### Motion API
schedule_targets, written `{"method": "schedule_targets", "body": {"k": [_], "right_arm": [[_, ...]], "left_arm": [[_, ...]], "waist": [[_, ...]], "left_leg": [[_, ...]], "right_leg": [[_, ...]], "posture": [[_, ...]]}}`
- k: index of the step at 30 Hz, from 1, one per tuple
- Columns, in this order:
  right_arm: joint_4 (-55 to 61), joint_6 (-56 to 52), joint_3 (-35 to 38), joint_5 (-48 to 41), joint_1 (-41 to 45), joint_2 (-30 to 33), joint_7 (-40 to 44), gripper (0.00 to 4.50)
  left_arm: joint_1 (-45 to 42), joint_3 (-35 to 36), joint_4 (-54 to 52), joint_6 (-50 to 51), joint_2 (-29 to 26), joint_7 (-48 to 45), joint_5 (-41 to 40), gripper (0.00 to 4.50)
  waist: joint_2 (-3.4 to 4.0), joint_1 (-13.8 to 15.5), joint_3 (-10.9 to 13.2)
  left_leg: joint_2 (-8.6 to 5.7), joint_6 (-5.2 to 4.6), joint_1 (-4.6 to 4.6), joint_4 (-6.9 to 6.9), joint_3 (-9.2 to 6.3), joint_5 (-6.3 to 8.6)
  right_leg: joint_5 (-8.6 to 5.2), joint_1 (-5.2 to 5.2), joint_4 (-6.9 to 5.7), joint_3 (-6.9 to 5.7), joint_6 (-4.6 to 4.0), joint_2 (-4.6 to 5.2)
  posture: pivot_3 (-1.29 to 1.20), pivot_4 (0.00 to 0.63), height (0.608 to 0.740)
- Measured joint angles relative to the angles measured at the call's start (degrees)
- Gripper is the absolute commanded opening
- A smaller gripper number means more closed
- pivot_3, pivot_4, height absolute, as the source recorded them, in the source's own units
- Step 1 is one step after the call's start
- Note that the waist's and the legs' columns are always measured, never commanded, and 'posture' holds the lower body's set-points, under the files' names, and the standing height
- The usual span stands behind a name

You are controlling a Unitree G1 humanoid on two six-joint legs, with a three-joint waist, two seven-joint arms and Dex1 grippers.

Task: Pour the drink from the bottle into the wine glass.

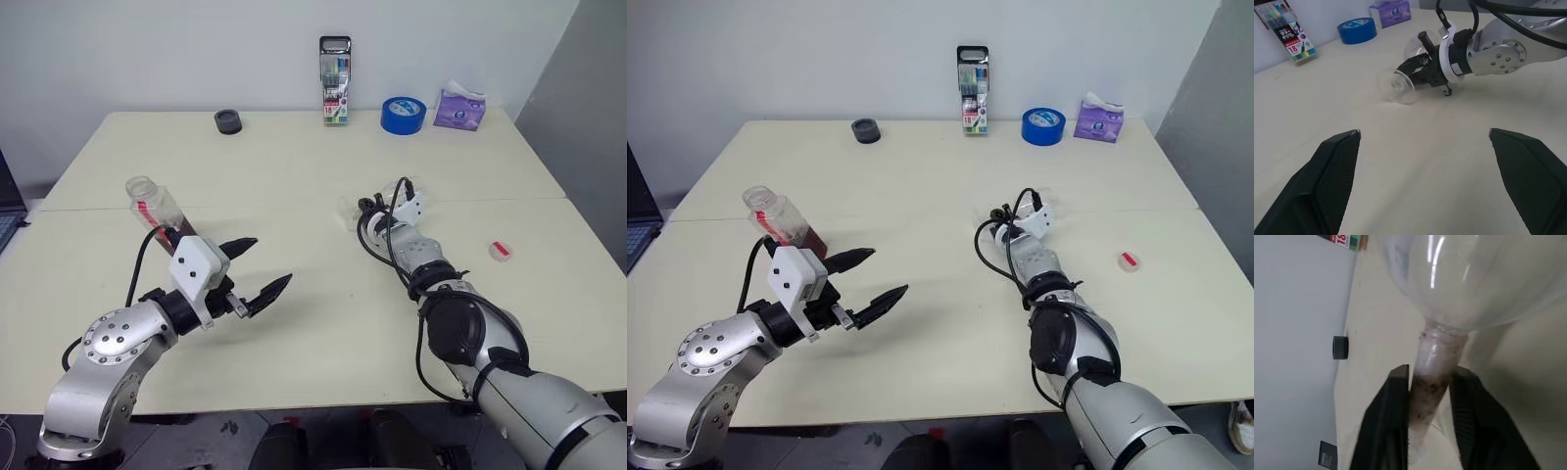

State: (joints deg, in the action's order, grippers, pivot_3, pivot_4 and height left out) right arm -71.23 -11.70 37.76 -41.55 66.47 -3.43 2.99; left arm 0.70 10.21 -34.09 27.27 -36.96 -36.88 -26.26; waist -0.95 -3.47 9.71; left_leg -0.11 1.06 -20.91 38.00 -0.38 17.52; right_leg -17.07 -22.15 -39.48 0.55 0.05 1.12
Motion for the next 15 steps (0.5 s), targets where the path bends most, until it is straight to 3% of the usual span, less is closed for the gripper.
{"method": "schedule_targets", "body": {"k": [6,9,15], "right_arm": [[0.2,2.2,-6.6,7.2,0.4,-0.1,4.6,0.18],[0.4,4.9,-14.2,14.7,0.3,-0.5,8.4,0.18],[2.0,14.4,-26.8,28.0,-1.9,-2.9,11.2,0.18]], "left_arm": [[0.0,0.0,0.0,0.0,0.0,0.0,0.1,4.5],[2.5,0.5,-0.2,0.0,0.2,0.4,0.0,4.5],[14.5,3.8,-4.3,-2.2,3.5,3.5,1.7,4.5]], "waist": [[-0.03,0.2,0.0],[-0.02,0.1,0.0],[0.0,0.0,0.1]], "left_leg": [[0.01,-0.01,-0.05,-0.06,0.06,0.01],[0.02,-0.01,-0.07,-0.14,0.1,0.01],[0.09,0.02,-0.25,-0.2,0.19,0.02]], "right_leg": [[0.02,0.07,0.38,0.01,0.02,0.03],[0.01,0.02,0.41,0.03,0.02,0.03],[0.01,-0.19,0.5,0.07,0.02,0.03]], "posture": [[0.0,0.15,0.74],[0.0,0.15,0.74],[0.0,0.15,0.74]]}}
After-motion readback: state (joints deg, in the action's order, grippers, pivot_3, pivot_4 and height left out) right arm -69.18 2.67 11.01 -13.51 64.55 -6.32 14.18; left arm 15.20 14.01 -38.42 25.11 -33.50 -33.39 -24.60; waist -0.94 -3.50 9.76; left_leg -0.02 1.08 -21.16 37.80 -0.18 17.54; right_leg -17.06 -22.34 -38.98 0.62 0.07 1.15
